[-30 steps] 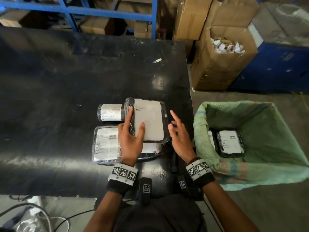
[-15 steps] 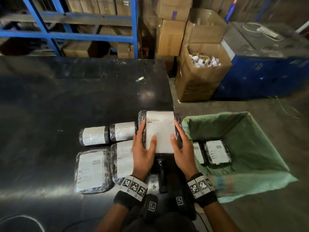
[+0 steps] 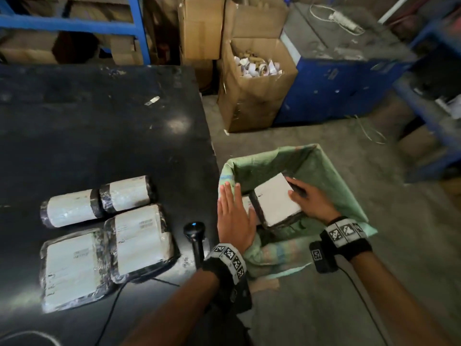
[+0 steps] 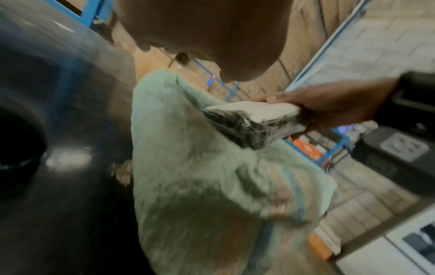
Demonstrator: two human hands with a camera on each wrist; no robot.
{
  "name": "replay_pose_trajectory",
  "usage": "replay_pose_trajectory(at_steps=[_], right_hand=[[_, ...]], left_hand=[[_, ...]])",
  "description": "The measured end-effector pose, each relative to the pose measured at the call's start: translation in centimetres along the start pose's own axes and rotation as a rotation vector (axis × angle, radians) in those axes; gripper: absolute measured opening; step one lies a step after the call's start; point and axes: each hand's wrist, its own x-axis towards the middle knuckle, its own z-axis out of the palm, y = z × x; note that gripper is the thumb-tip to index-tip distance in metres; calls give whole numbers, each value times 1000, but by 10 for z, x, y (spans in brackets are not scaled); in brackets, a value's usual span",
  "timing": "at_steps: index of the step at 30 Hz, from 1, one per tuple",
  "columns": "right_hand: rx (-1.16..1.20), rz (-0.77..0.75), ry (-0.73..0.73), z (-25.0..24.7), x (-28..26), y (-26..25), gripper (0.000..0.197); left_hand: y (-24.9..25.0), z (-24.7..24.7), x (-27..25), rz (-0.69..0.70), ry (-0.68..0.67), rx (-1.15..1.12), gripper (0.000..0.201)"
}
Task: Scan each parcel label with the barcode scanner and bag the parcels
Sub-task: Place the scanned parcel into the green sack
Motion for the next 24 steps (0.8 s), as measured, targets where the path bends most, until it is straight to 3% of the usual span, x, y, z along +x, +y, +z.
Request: replay_pose_trajectory(at_steps=[6, 11, 16, 20, 24], right_hand=[[-228, 186, -221, 2, 79, 52, 47], [-179, 318, -285, 40, 122, 74, 47], [-97, 377, -264, 72, 143, 95, 52], [47, 338, -149, 106, 143, 107, 50], [-59, 357, -95, 156, 137, 126, 60]], left_hand=[[-8, 35, -5, -68, -66, 123, 74], [-9, 34, -6, -48, -64, 155, 73], [-10, 33, -4, -60, -131, 155, 73], [-10, 35, -3, -43, -142, 156, 69], [-16, 38, -2, -29, -142, 220, 68]])
